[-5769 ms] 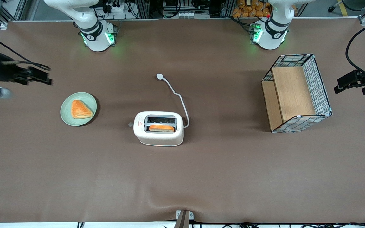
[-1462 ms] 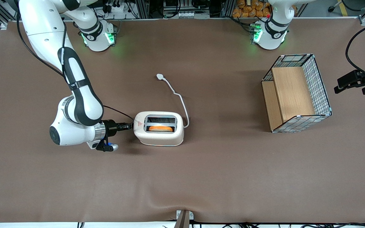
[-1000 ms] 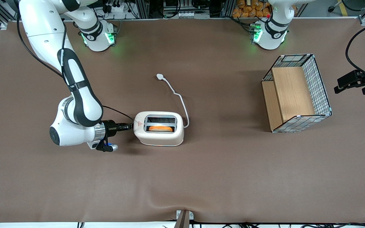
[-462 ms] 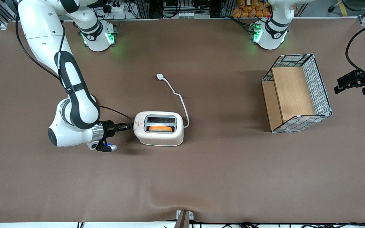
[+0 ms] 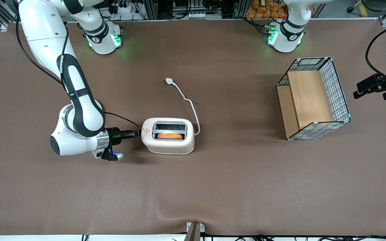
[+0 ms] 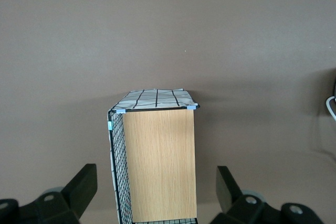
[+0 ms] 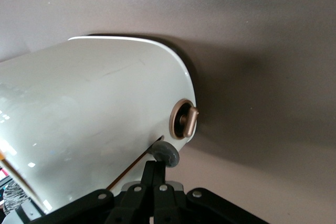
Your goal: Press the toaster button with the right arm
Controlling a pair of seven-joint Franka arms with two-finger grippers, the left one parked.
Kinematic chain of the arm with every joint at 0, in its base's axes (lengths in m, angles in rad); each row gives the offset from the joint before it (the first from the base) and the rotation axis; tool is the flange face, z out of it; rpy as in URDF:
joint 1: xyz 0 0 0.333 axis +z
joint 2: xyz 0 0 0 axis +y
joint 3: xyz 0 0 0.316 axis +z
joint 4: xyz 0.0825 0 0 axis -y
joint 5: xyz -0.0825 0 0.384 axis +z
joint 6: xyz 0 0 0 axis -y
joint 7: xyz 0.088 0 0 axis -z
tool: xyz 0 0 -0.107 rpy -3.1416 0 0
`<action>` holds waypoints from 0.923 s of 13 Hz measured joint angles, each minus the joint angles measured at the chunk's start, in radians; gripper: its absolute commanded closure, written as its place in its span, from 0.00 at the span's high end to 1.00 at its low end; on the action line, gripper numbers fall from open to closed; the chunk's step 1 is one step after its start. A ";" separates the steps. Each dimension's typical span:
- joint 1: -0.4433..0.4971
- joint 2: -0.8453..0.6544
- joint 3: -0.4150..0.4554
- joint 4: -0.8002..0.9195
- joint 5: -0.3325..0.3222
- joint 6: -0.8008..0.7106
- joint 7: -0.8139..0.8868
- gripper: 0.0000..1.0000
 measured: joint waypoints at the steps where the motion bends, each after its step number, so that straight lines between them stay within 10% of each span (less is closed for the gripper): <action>1: 0.000 0.000 -0.013 0.019 0.000 -0.040 0.002 0.00; 2: -0.001 0.000 -0.034 0.042 -0.002 -0.080 0.002 0.01; 3: -0.002 -0.002 -0.057 0.064 -0.004 -0.113 0.002 0.30; 4: -0.005 -0.005 -0.077 0.081 -0.008 -0.134 0.002 0.91; 8: -0.012 -0.055 -0.128 0.105 -0.069 -0.171 0.002 1.00; 12: -0.011 -0.167 -0.137 0.121 -0.327 -0.164 0.003 1.00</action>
